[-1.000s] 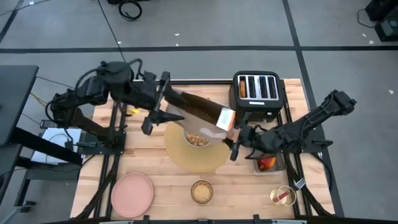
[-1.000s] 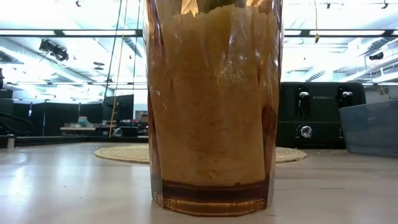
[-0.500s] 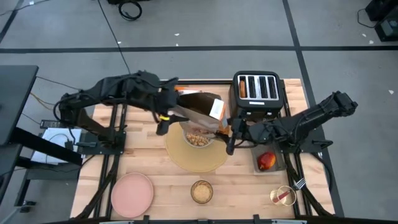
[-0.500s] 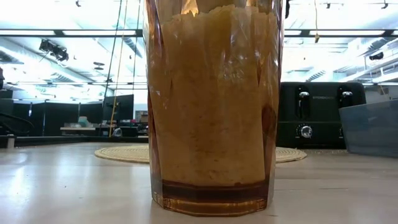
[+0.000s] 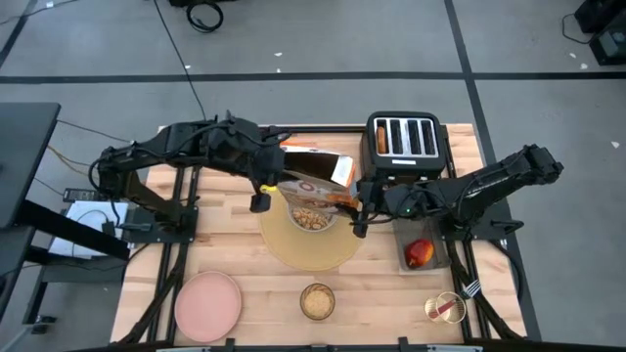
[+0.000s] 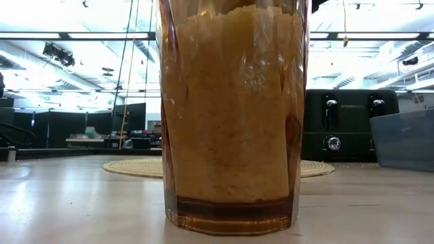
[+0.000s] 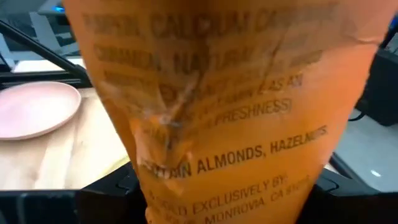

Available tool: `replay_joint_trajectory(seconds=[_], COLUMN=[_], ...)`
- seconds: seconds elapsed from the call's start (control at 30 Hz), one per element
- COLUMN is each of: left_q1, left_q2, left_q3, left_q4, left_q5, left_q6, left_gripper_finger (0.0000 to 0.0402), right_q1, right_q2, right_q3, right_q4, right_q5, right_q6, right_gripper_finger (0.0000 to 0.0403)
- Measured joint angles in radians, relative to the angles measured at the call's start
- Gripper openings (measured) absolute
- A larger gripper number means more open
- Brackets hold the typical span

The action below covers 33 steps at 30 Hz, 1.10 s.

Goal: Arrange a breakfast setting
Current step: Pour the cereal from the brown cereal box into the gray bowl

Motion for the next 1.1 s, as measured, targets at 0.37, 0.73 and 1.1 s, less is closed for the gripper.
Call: replay_joint_trajectory(seconds=[0.37, 0.73, 1.1], left_q1=[0.125, 0.406, 0.653], left_q2=[-0.024, -0.094, -0.157], left_q3=[-0.005, -0.003, -0.042], left_q4=[-0.212, -0.446, -0.445], left_q5=[-0.063, -0.289, -0.378], left_q6=[-0.012, -0.064, -0.109], left_gripper_finger=[0.0004, 0.0003, 0.0003], right_q1=[-0.002, 0.05, 0.095], right_q2=[-0.006, -0.006, -0.005], right_q3=[0.149, 0.233, 0.233], right_q4=[-0.111, -0.147, -0.148], right_q5=[0.007, 0.093, 0.22], right_q6=[0.007, 0.038, 0.176], right_gripper_finger=[0.0371, 0.0384, 0.0378])
